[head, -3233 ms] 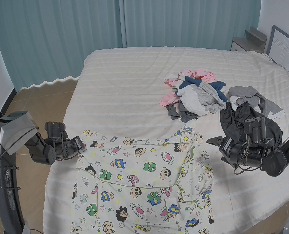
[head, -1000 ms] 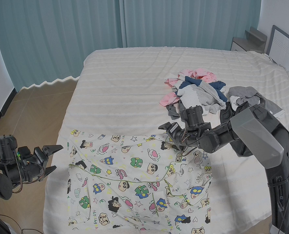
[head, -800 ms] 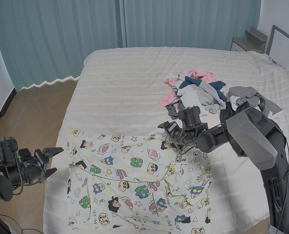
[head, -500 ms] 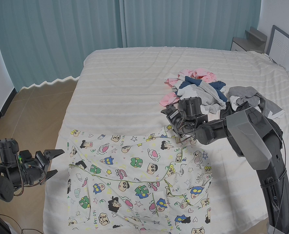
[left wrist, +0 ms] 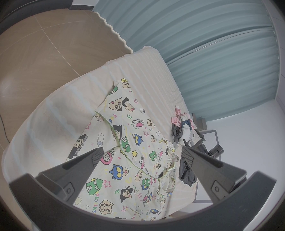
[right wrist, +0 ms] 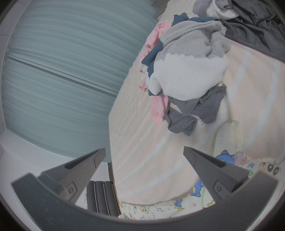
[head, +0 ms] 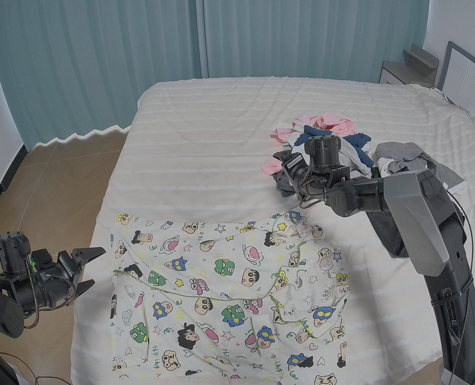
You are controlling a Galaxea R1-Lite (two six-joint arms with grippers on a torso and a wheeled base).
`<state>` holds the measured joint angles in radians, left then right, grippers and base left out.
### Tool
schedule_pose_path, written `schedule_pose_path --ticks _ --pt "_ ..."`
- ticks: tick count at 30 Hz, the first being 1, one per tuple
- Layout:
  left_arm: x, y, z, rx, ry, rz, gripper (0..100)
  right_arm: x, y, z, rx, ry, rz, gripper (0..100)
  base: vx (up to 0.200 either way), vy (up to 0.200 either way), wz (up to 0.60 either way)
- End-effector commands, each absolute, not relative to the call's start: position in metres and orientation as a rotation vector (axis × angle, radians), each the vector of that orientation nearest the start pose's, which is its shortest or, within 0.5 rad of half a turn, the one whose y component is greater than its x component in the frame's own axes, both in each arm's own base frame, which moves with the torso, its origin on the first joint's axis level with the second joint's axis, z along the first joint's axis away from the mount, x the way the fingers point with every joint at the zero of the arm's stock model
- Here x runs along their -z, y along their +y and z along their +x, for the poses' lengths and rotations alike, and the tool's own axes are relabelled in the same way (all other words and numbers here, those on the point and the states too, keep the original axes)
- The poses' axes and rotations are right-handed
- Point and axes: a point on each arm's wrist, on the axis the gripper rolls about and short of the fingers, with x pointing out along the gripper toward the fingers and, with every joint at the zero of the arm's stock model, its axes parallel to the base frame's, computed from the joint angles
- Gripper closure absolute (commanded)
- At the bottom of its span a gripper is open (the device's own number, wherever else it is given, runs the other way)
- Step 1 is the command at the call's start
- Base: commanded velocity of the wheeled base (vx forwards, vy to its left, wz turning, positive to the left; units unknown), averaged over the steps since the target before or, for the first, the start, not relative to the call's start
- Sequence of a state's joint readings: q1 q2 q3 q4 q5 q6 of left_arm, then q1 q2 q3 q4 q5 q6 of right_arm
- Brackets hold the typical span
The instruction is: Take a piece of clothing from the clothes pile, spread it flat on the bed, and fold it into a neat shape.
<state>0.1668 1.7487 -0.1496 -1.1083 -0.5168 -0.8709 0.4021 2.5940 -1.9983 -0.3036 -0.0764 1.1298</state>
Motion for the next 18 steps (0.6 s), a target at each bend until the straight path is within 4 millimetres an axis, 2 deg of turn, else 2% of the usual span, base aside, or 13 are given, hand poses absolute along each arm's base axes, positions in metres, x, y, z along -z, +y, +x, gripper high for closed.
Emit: schedule_pose_path --ticks 1,7,9,10,18 --pt "-0.065 0.024 0.211 0.113 0.606 -1.015 0 -0.109 0.204 0.485 -0.105 0.476 1.027 0 0.0 0.0 0.0" --pt "-0.061 0.024 0.208 0.119 0.607 -0.989 0 -0.072 0.203 0.468 -0.054 0.639 0.985 0 0.0 0.0 0.0" --pt "-0.061 0.024 0.208 0.119 0.607 -0.989 0 -0.072 0.203 0.468 -0.054 0.639 0.985 0 0.0 0.0 0.0" --pt "-0.057 0.024 0.207 0.119 0.622 -0.965 0 -0.059 0.209 0.459 -0.052 0.7 0.969 0 0.0 0.0 0.0" --pt "-0.057 0.023 0.207 0.121 0.623 -0.964 0 -0.045 0.213 0.452 -0.038 0.746 0.952 0 0.0 0.0 0.0"
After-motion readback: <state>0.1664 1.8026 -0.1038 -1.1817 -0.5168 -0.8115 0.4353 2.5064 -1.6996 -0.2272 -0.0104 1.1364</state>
